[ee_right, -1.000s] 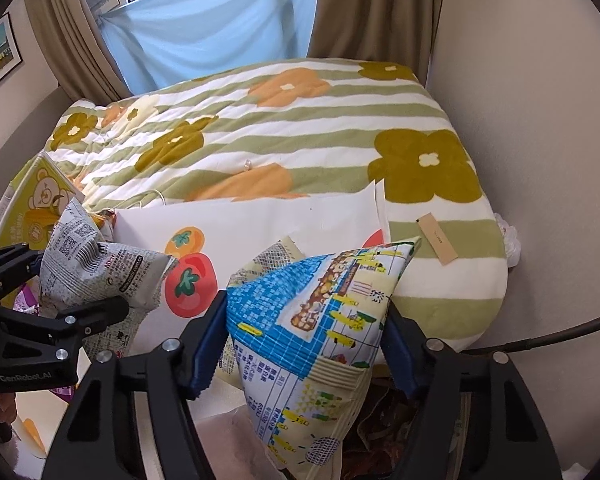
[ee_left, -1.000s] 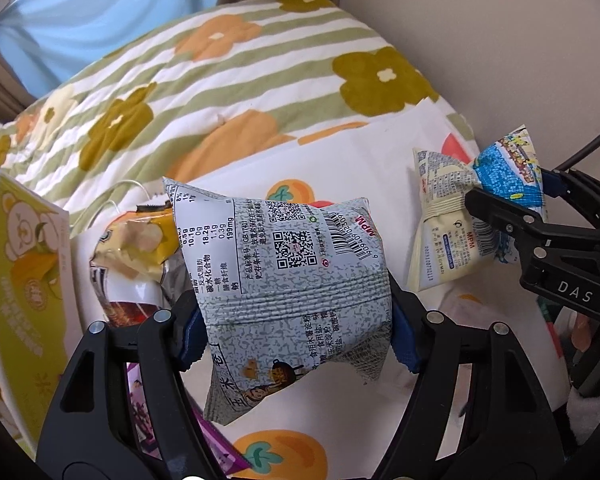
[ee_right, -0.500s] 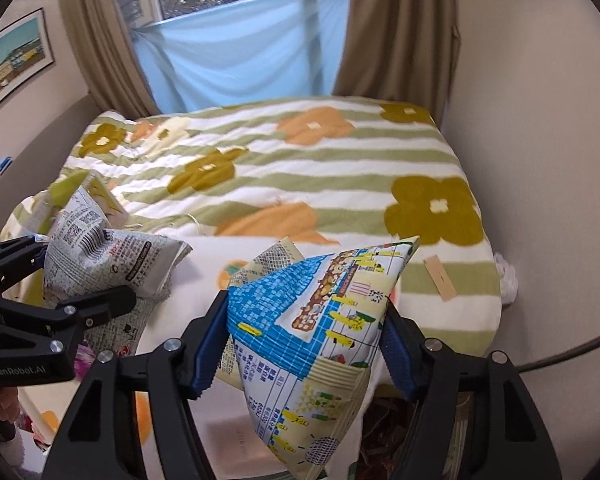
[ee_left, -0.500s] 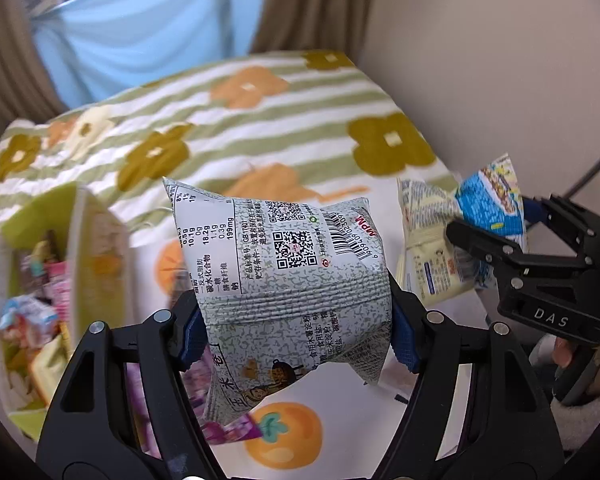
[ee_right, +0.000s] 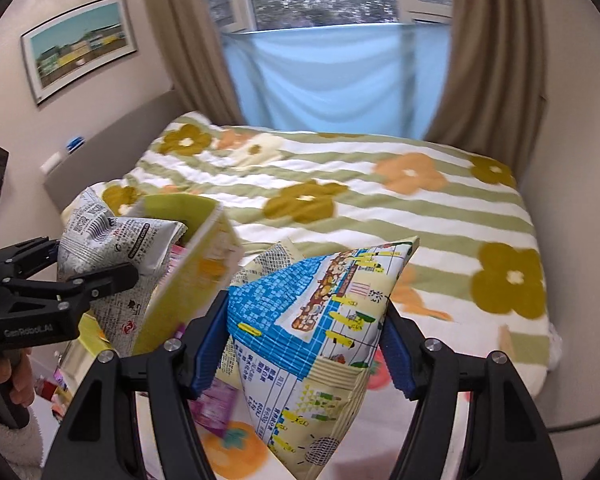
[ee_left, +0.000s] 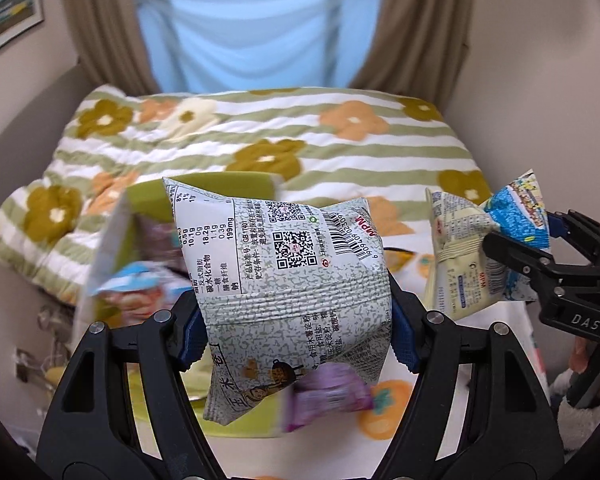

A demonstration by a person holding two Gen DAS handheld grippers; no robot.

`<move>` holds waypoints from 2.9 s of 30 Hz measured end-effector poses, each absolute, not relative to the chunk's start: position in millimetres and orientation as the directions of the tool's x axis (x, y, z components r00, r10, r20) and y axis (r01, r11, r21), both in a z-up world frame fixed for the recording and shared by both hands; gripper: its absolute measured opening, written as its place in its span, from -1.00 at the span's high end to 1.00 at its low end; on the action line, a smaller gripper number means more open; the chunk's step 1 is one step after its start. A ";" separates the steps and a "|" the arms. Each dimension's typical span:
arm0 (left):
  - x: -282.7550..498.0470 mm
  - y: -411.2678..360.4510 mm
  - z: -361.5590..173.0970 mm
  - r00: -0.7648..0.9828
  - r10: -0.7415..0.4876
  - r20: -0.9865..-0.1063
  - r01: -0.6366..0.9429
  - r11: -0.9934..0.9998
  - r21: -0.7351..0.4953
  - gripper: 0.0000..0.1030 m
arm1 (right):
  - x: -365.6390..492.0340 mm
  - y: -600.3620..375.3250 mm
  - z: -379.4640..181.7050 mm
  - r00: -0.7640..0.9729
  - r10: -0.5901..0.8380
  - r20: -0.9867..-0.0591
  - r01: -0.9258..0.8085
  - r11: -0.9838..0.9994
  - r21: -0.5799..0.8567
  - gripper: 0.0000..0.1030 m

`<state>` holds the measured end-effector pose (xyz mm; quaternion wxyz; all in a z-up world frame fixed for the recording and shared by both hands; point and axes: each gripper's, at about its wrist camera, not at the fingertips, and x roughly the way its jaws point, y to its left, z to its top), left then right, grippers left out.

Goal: Organize snacks
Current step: 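Carry both bags over the box and open the left tool to drop the grey bag, then open the right tool to drop the blue-patterned bag into the box, then grasp the purple bag with the left tool while the right tool reaches the pale pink bag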

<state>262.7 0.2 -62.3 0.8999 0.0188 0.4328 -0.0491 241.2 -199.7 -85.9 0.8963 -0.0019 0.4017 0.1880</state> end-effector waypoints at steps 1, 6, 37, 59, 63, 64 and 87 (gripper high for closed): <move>262.8 13.5 -62.4 0.619 -0.068 -0.782 0.098 0.995 -0.009 -0.36 | 243.0 -191.6 -85.1 0.605 0.339 -0.720 -0.346 0.927 0.145 -0.25; 265.8 81.7 -74.6 0.587 -0.043 -0.809 0.072 0.997 -0.001 -0.36 | 254.7 -132.7 -81.2 0.598 0.357 -0.718 -0.366 0.918 0.152 -0.25; 285.3 193.6 -158.5 0.453 -0.164 -0.876 0.191 0.978 -0.085 -0.89 | 312.6 12.4 -122.3 0.527 0.285 -0.801 -0.242 0.953 0.179 -0.25; 283.9 176.0 -156.1 0.460 -0.124 -0.879 0.165 0.985 -0.053 -0.88 | 317.9 9.2 -139.7 0.549 0.445 -0.707 -0.293 0.895 0.336 -0.99; 277.0 167.9 -141.5 0.487 -0.140 -0.862 0.202 0.978 -0.044 -0.89 | 302.0 1.5 -126.3 0.567 0.441 -0.696 -0.290 0.897 0.333 -0.99; 275.3 165.0 -137.4 0.494 -0.144 -0.857 0.217 0.975 -0.039 -0.89 | 298.4 -1.3 -123.2 0.574 0.438 -0.692 -0.287 0.899 0.330 -0.99; 258.6 -37.8 -141.8 0.278 -0.256 -0.926 0.859 0.497 0.121 -0.89 | 161.1 -161.5 -87.1 0.657 0.000 -0.754 0.149 0.980 0.130 -0.99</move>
